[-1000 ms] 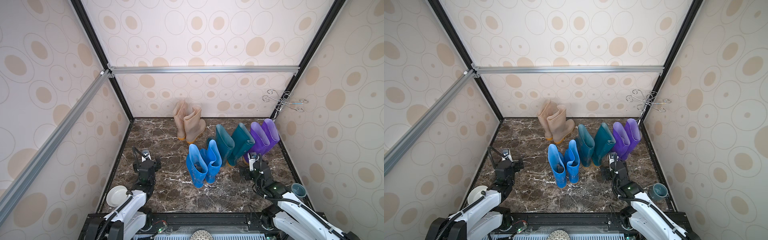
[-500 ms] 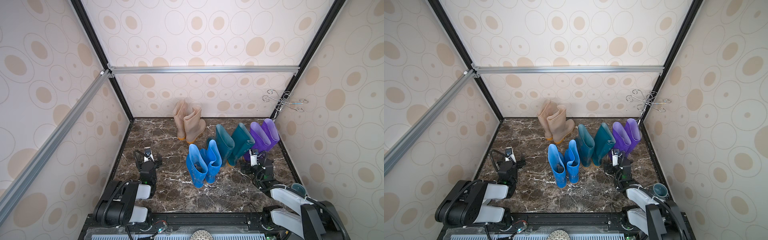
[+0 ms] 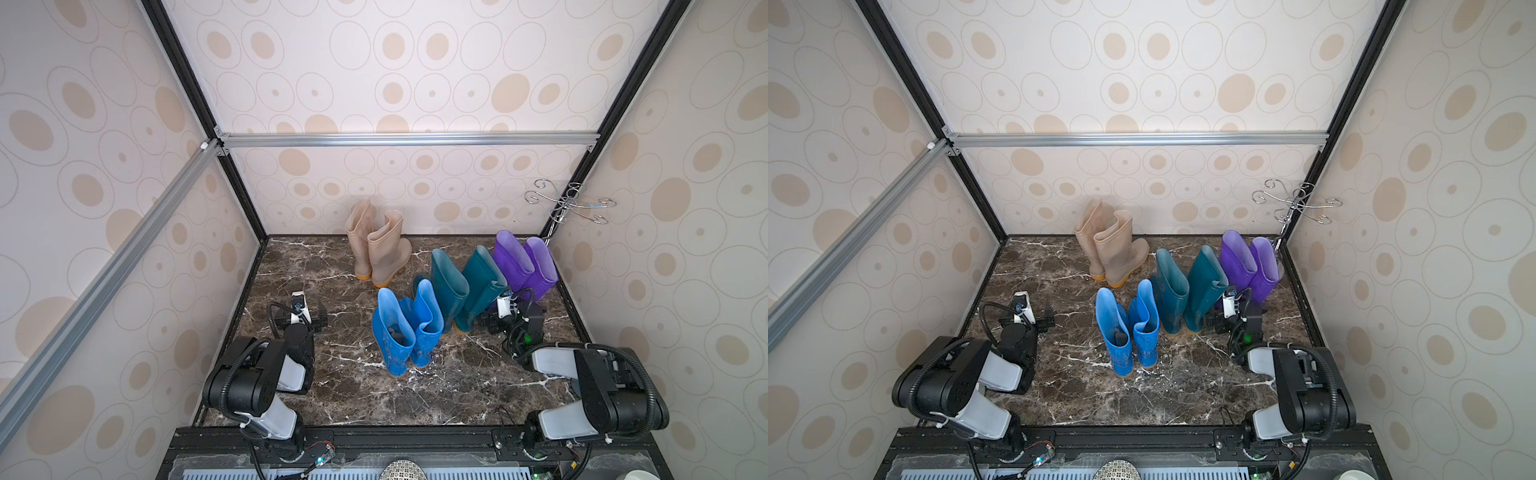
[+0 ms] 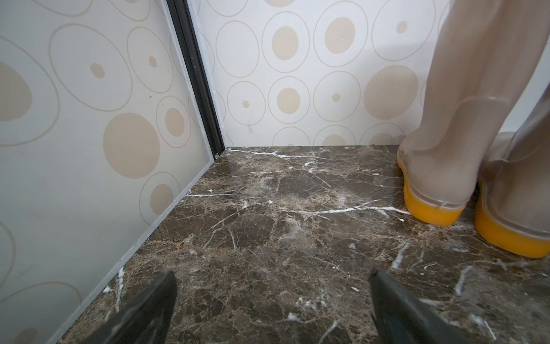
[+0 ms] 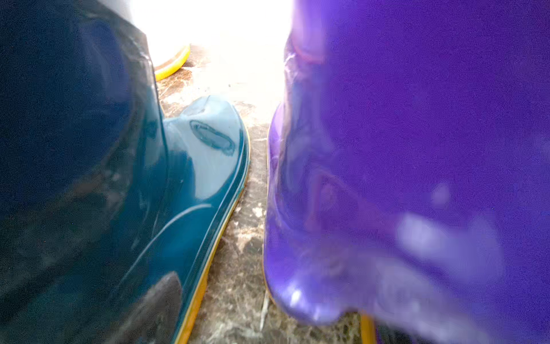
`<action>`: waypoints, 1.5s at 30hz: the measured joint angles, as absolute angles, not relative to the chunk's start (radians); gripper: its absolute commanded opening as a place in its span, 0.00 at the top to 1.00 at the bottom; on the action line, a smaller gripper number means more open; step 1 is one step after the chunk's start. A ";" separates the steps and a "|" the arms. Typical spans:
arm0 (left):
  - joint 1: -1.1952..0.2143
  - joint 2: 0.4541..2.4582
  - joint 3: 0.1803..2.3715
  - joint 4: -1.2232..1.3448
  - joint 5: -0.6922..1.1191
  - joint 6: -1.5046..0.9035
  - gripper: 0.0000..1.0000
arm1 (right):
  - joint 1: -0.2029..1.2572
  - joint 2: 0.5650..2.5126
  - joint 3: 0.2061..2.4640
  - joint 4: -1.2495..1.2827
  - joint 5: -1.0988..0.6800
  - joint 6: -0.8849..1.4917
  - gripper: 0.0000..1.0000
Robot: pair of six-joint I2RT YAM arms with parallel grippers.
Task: Match and arrange rain boots in pairs
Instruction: Reset both arms
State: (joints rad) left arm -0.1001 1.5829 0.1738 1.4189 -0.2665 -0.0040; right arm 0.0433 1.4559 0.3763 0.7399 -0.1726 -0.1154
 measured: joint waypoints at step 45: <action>-0.091 1.583 0.187 1.412 -0.266 -0.004 0.00 | 0.033 1.540 0.414 0.801 -0.082 -0.050 0.00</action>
State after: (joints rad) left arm -0.0906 1.5829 0.1867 1.4117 -0.2661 -0.0044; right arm 0.0334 1.5398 0.4145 0.8013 -0.0822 -0.0502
